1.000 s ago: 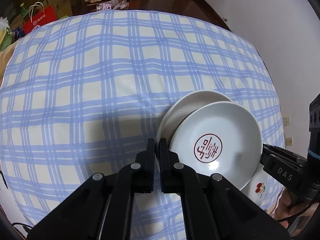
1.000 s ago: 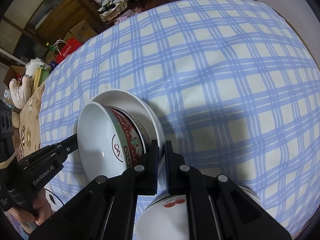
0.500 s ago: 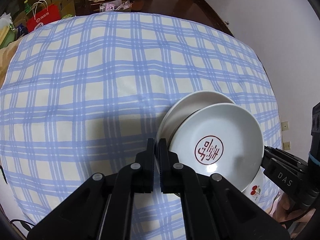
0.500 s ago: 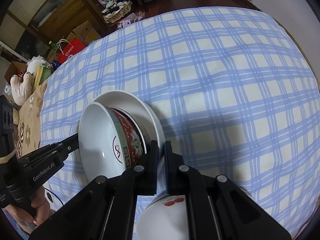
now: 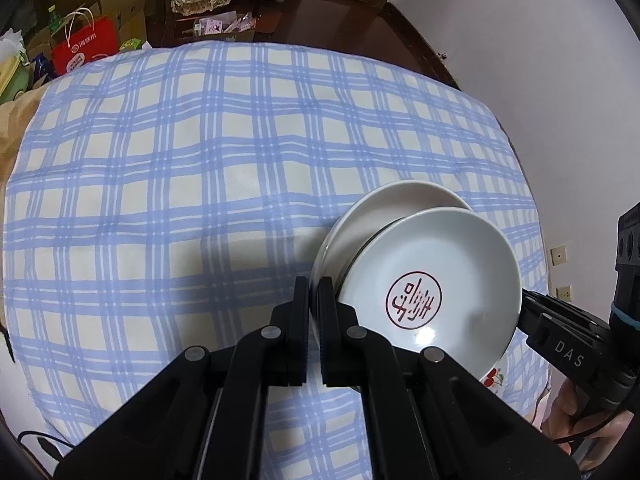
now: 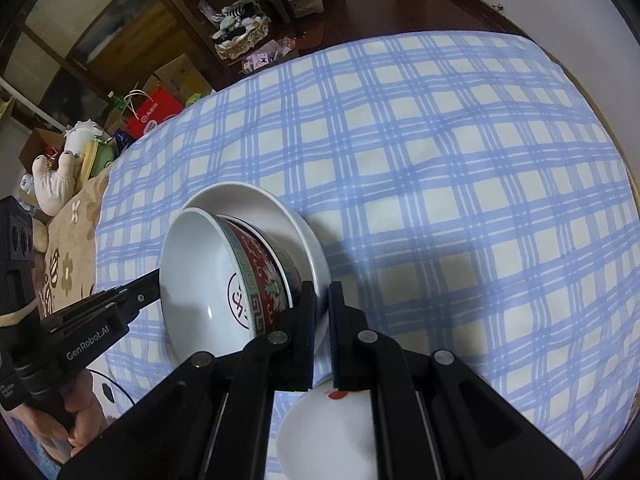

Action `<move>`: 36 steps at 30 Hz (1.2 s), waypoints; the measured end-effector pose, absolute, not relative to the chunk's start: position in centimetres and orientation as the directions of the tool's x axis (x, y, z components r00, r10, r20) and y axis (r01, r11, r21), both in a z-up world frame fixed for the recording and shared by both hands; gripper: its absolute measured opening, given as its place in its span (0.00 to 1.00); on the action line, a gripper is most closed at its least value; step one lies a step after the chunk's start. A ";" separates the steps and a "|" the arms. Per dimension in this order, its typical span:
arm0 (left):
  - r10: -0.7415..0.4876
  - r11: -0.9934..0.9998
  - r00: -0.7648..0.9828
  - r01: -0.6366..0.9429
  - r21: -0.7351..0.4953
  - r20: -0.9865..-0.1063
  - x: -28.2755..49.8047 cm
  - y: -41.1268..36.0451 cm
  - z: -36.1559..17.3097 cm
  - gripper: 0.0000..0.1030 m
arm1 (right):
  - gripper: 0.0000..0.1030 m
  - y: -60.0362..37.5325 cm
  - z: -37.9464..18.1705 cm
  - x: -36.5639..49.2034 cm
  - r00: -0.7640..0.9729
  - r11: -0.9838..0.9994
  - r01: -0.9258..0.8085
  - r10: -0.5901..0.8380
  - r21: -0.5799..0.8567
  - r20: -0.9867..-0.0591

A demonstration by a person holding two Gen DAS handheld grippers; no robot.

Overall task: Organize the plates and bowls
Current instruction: 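Lift and carry the bowl stack over the cherry plates with both tools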

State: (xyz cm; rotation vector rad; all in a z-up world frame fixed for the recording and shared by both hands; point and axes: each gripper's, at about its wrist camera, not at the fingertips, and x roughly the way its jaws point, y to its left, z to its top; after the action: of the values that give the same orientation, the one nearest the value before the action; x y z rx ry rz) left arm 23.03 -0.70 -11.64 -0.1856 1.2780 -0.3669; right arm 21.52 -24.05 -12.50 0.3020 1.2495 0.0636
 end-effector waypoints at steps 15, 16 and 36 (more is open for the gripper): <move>-0.361 0.927 0.304 0.222 -0.303 -0.882 17.0 -2.3 -7.1 0.02 | 0.08 -25.7 -9.0 16.2 0.359 0.955 0.121 0.213 0.271 -0.909; -0.359 0.927 0.303 0.227 -0.299 -0.883 16.6 -2.5 -7.0 0.02 | 0.08 -26.0 -8.9 15.6 0.359 0.954 0.125 0.212 0.271 -0.909; -0.289 0.925 0.219 0.314 -0.213 -0.932 10.9 -9.4 -9.9 0.02 | 0.08 -31.2 -12.0 7.8 0.333 0.928 0.236 0.202 0.289 -0.921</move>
State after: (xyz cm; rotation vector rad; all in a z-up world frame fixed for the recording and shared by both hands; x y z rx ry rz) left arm 10.87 -9.42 -9.87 0.0222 1.2835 -0.4170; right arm 7.76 -31.18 -12.00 0.4080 1.2411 -0.0229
